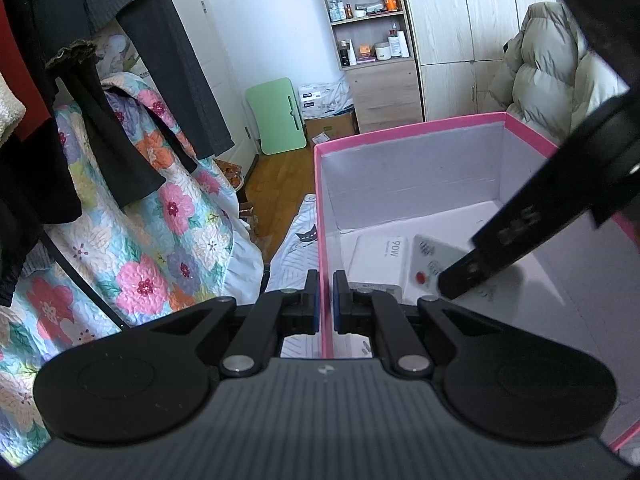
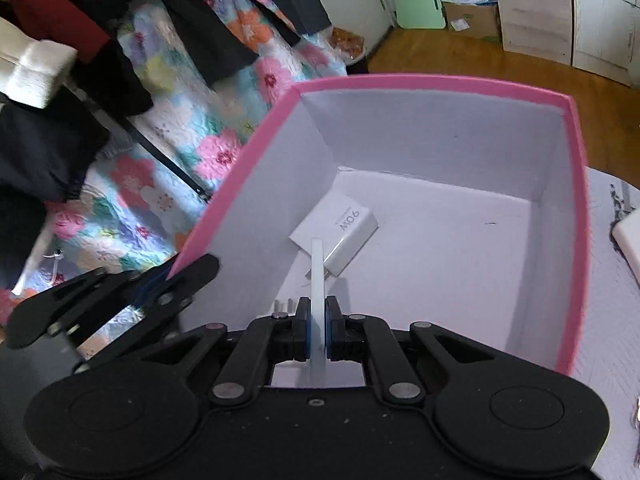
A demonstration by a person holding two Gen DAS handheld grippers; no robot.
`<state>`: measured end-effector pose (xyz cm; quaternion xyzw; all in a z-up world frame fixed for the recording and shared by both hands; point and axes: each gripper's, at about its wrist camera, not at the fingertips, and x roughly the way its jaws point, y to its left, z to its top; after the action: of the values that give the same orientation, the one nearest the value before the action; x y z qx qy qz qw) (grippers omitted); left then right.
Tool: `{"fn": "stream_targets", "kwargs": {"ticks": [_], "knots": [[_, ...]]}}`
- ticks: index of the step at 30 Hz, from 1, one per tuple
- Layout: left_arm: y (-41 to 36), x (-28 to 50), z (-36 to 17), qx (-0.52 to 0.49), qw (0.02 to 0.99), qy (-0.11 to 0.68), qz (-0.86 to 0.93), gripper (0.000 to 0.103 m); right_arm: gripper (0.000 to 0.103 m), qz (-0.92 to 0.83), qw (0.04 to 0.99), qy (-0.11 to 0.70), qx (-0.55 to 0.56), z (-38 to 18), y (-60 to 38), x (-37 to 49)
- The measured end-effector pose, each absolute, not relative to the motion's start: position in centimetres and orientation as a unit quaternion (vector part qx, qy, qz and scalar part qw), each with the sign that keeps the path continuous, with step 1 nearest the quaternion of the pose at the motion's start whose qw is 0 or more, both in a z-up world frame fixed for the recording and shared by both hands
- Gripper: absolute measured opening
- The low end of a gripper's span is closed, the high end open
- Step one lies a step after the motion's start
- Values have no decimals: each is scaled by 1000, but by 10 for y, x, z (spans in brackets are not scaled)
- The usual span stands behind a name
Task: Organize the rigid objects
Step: 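Carry the white card into the pink box and release it, then move the right gripper to the cream TCL remote and grasp it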
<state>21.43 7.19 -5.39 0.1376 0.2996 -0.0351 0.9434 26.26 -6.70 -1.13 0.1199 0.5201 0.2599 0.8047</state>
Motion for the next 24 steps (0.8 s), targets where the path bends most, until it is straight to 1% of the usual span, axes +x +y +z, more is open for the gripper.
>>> {"fn": "stream_targets", "kwargs": {"ticks": [6,9,12,13,14,19,24], "knots": [[72,214,-54,138,943,300,-36,5,9,275,765,557,170,-28,-67,272],[72,214,-53,139,943,300,-35,5,9,270,770,556,162,-28,-66,272],[73,216,-52,138,943,300,-34,5,19,258,771,562,156,-29,-67,274],[73,216,-52,135,943,301,-34,5,30,258,777,554,151,-26,-68,272],[75,217,-52,129,943,303,-36,5,34,259,790,536,149,-20,-72,266],[80,218,-51,120,943,308,-38,5,36,265,843,439,165,14,-112,213],[76,218,-52,130,942,308,-36,5,36,241,870,401,155,36,-168,161]]}}
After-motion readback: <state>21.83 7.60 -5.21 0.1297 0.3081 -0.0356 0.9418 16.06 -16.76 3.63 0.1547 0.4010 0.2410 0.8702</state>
